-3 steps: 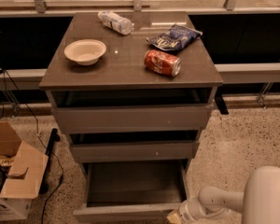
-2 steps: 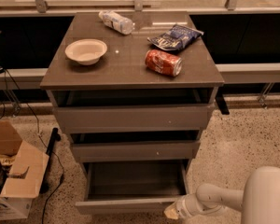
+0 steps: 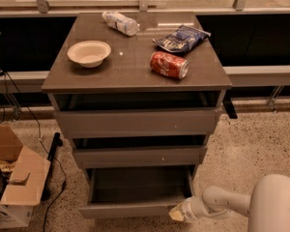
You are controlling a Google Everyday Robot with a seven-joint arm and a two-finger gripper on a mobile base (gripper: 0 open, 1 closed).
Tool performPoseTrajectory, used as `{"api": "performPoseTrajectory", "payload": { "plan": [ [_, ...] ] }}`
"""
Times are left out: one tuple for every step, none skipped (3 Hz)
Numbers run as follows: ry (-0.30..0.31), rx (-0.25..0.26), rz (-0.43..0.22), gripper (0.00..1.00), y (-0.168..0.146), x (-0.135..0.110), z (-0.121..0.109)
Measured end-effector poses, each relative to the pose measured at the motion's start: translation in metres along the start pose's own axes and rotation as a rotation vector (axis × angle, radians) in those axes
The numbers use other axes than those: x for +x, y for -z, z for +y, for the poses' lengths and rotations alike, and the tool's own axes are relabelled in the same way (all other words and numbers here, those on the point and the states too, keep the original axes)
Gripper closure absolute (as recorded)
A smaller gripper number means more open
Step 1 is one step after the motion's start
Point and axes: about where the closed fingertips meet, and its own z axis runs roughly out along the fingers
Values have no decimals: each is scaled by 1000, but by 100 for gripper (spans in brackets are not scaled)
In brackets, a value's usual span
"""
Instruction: Close bottom drawer
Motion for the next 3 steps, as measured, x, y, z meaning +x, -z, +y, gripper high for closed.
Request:
{"api": "performPoseTrajectory", "payload": {
  "plan": [
    [-5,24,7,100,-4,4,-1],
    [32,70,-45,100,-13,-13,-14],
    [39,73,-49,100,-14,-16,-16]
  ]
}}
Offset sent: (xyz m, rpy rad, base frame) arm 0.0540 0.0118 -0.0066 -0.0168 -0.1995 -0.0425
